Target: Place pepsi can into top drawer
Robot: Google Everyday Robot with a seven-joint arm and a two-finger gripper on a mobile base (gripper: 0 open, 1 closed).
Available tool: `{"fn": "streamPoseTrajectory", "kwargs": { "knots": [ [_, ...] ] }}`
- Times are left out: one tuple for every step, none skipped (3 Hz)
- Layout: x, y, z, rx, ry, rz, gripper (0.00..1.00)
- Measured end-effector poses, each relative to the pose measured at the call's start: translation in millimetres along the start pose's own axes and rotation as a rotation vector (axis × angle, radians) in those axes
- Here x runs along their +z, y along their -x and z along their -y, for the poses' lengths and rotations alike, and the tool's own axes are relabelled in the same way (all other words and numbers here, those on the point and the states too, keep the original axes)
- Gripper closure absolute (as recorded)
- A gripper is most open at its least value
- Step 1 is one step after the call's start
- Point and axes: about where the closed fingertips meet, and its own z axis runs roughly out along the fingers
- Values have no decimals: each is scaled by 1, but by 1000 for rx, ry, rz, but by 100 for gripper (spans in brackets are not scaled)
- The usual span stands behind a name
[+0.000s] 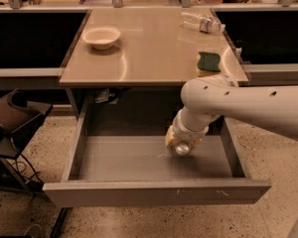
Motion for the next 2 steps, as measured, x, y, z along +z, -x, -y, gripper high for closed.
{"fn": "streamPoseTrajectory", "kwargs": {
  "knots": [
    [0, 0, 0, 0, 0, 0, 0],
    [0, 0, 0, 0, 0, 0, 0]
  ]
}}
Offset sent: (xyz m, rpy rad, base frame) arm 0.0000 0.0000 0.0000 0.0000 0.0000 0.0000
